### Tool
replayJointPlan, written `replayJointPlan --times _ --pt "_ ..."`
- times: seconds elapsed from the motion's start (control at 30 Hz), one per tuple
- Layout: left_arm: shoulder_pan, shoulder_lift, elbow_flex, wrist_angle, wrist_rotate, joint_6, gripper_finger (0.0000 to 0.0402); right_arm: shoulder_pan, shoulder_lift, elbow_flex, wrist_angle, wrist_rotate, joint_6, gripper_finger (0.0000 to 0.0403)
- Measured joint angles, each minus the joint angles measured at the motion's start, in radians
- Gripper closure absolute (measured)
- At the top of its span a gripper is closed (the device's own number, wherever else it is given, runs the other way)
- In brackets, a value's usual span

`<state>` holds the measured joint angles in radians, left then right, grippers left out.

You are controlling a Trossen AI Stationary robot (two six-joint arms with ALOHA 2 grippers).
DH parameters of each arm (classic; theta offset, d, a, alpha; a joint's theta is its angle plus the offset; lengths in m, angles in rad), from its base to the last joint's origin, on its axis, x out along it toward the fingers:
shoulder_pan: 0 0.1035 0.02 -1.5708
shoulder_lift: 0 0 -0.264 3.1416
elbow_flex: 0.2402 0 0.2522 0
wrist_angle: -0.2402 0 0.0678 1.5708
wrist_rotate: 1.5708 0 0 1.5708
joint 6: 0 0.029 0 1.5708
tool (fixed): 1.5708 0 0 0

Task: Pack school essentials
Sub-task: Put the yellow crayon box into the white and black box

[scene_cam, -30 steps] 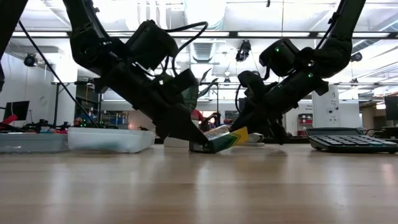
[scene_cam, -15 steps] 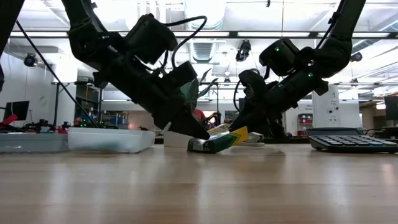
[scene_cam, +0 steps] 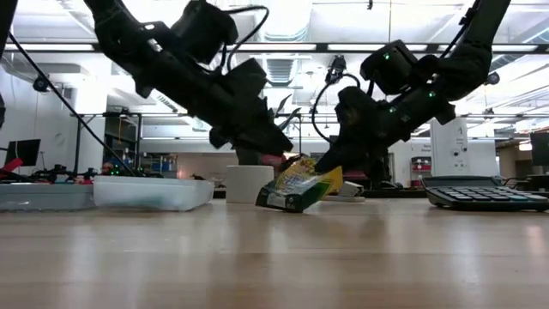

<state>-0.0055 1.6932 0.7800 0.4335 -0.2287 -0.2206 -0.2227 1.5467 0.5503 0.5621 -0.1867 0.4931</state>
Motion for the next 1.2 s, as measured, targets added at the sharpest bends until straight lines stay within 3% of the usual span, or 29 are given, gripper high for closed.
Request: replayJointPlan --times 0.23,0.47,0.6,0.8,0.97,1.2 --pt "0.058 -0.001 -0.001 0.064 0.227 -0.149 0.0176 0.046 -0.040 -0.001 -0.003 0.005 -0.122 0.0371" --pt "0.072 0.006 0.000 0.060 0.200 -0.166 0.0121 0.054 -0.040 -0.001 0.003 0.006 -0.171 0.0371" --pt "0.073 0.036 -0.001 0.058 0.160 -0.166 0.0116 0.067 -0.040 -0.001 0.015 0.010 -0.225 0.0371" --pt "0.074 0.105 0.002 0.127 0.245 -0.166 0.0116 0.084 -0.040 -0.001 0.050 0.031 -0.272 0.0371" --pt "0.069 0.116 0.004 0.174 0.257 -0.153 0.0138 0.084 -0.040 -0.001 0.049 0.037 -0.272 0.0371" --pt "0.068 0.112 0.002 0.167 0.265 -0.140 0.0235 0.087 -0.040 -0.001 0.050 0.029 -0.286 0.0370"
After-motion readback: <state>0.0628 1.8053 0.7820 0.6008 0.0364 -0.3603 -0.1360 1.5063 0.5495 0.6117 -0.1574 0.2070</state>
